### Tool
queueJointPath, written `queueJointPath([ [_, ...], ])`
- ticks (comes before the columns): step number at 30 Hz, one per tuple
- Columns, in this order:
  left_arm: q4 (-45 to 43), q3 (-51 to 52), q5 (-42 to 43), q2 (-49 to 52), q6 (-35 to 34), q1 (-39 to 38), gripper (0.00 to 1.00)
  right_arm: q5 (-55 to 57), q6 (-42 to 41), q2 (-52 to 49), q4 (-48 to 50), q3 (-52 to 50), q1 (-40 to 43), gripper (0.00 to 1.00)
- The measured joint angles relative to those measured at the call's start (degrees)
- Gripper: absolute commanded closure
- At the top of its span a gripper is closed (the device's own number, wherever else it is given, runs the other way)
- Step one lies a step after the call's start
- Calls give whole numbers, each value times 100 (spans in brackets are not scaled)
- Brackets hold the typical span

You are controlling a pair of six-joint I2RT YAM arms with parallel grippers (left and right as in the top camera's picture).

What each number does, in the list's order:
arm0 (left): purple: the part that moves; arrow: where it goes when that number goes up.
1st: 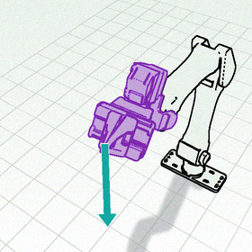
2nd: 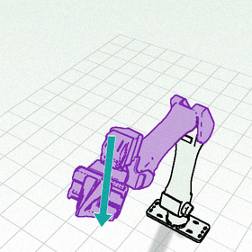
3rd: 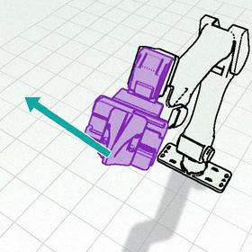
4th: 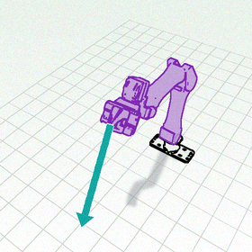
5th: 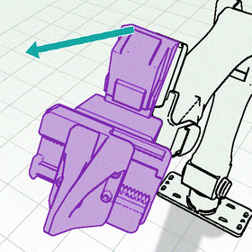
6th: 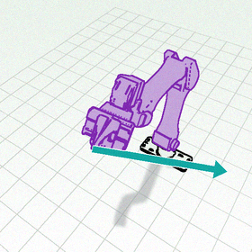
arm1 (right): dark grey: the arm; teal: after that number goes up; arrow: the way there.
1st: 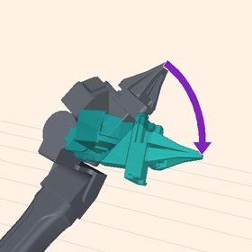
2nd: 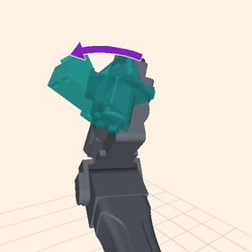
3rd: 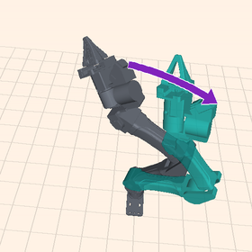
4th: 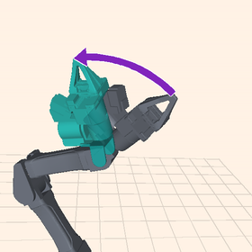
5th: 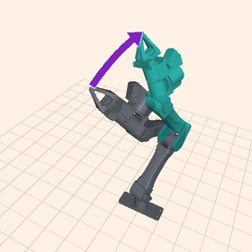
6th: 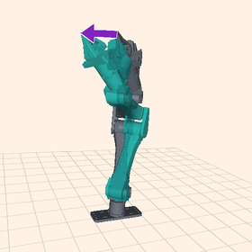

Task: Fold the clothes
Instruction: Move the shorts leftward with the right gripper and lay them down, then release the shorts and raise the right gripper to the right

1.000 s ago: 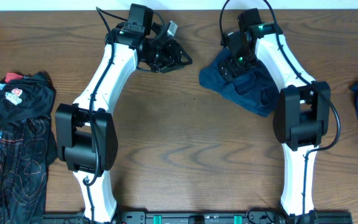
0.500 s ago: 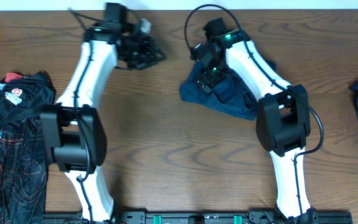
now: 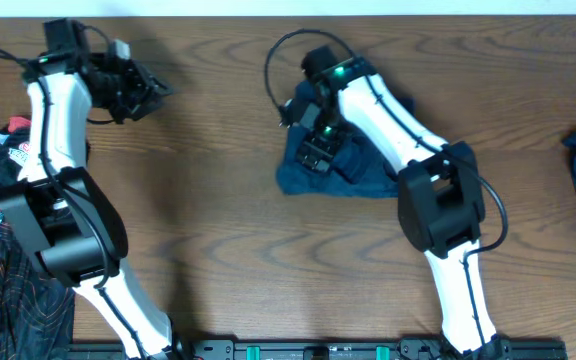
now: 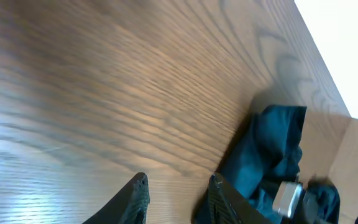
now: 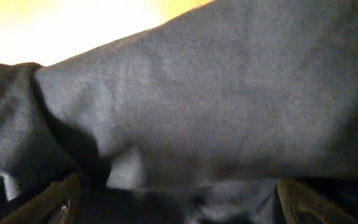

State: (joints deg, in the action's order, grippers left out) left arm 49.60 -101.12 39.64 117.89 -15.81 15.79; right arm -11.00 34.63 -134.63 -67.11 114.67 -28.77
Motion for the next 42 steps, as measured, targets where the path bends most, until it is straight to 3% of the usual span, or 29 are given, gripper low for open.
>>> queueJointPath([
  [4,11,0,2,0,101,22,66,109,-188,0,304,4,-295,1],
  [8,13,0,2,0,131,11,66,612,-876,-2,433,247,-361,1],
  [19,13,0,2,0,227,11,66,1757,-2424,0,120,1847,66,1],
  [27,33,0,2,0,280,11,66,1845,-3296,0,-260,1460,385,1],
  [36,184,0,2,0,389,11,66,1574,-3847,-9,-452,472,807,1],
  [42,273,0,2,0,431,11,66,1447,-4002,-42,-479,439,935,1],
])
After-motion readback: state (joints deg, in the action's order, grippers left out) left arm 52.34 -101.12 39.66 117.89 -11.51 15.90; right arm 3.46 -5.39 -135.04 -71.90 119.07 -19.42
